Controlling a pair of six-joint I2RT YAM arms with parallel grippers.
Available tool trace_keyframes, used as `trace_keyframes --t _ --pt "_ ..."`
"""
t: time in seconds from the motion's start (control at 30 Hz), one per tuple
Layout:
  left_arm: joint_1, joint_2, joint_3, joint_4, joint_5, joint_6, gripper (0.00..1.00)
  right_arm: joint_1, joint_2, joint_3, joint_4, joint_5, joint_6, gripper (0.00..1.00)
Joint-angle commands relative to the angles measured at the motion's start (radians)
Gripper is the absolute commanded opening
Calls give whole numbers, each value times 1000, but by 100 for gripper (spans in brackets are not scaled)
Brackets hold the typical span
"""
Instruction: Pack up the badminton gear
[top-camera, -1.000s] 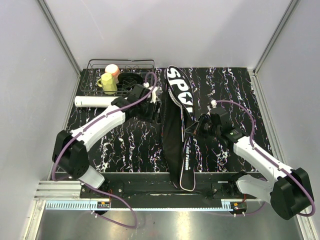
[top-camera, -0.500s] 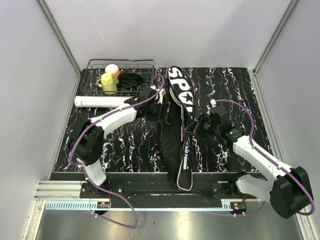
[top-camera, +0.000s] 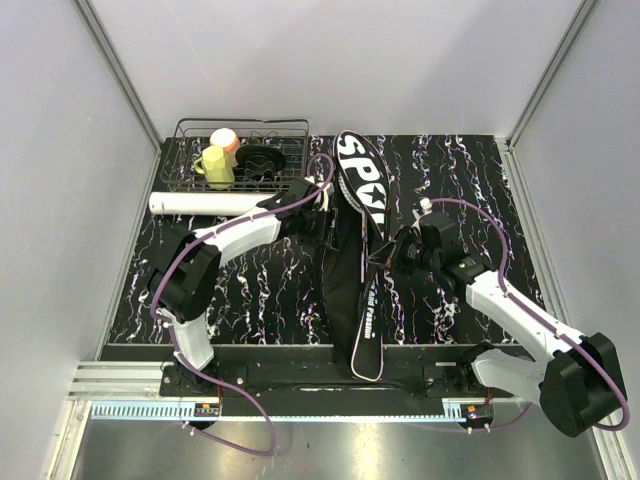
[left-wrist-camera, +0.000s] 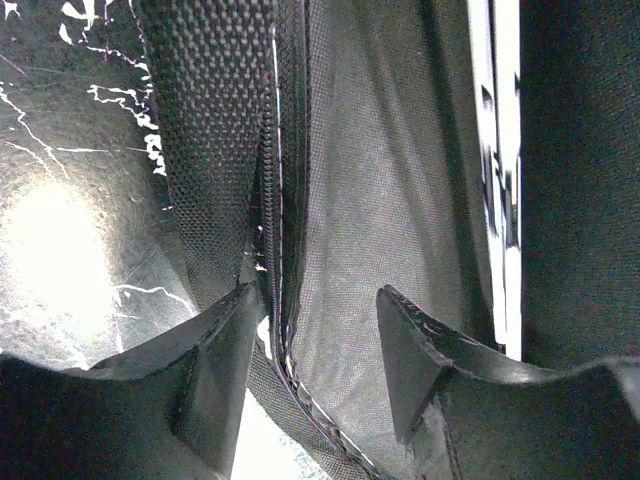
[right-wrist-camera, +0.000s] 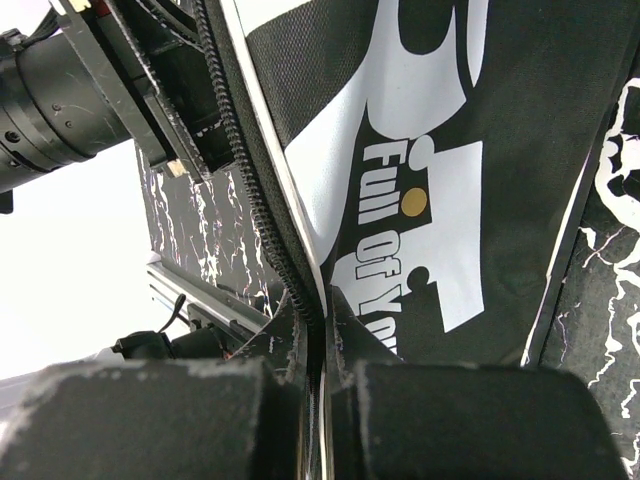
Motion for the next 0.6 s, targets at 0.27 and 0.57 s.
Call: trace_keyframes --t 0.27,0.57 --pt "-12 38 52 49 59 6 21 0 6 23 109 -36 7 0" --pt "-23 -106 67 132 323 -85 0 10 152 32 173 -176 -48 1"
